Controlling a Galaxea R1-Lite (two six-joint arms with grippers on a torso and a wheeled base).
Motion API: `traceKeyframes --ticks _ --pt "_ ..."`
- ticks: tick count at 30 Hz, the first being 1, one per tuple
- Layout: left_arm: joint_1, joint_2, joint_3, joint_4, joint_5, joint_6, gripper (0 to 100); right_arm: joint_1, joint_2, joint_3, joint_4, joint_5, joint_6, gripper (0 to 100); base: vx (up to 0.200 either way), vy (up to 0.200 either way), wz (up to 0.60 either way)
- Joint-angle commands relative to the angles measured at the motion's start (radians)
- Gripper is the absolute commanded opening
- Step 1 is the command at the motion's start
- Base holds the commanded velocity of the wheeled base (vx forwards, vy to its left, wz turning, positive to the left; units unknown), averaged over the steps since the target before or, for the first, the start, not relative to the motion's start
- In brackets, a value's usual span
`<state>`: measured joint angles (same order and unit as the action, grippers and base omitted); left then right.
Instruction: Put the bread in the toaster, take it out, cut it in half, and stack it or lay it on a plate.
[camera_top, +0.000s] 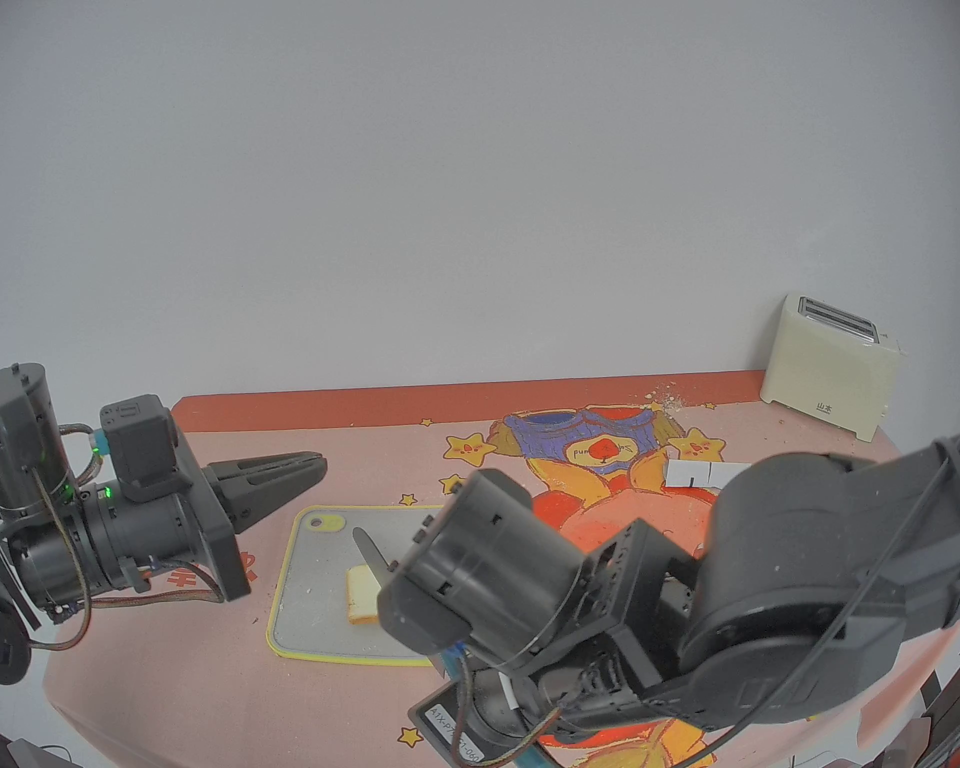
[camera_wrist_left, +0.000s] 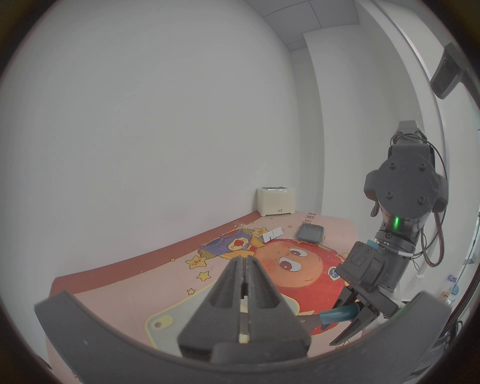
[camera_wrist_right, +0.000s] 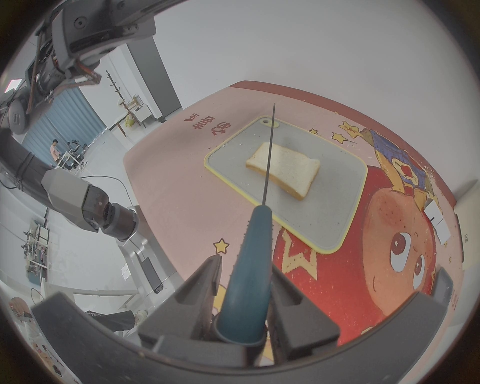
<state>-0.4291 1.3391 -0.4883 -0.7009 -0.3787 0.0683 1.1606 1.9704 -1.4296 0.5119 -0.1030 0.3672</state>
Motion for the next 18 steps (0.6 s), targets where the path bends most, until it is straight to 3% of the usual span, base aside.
traceKeyframes --ticks 1,6,18 --pt "-0.022 0.118 0.033 -0.098 0.0 -0.015 0 -0.013 0.033 -0.026 0.0 -0.03 -0.001 0 0.0 0.0 0.0" --pt "-0.08 0.176 0.036 -0.157 0.001 -0.047 0 -0.038 0.047 -0.034 0.0 -0.04 -0.005 0 0.0 0.0 0.0" --pt "-0.086 0.31 0.051 -0.272 0.001 -0.05 0 -0.064 0.085 -0.071 -0.001 -0.04 -0.011 0 0.0 0.0 0.0"
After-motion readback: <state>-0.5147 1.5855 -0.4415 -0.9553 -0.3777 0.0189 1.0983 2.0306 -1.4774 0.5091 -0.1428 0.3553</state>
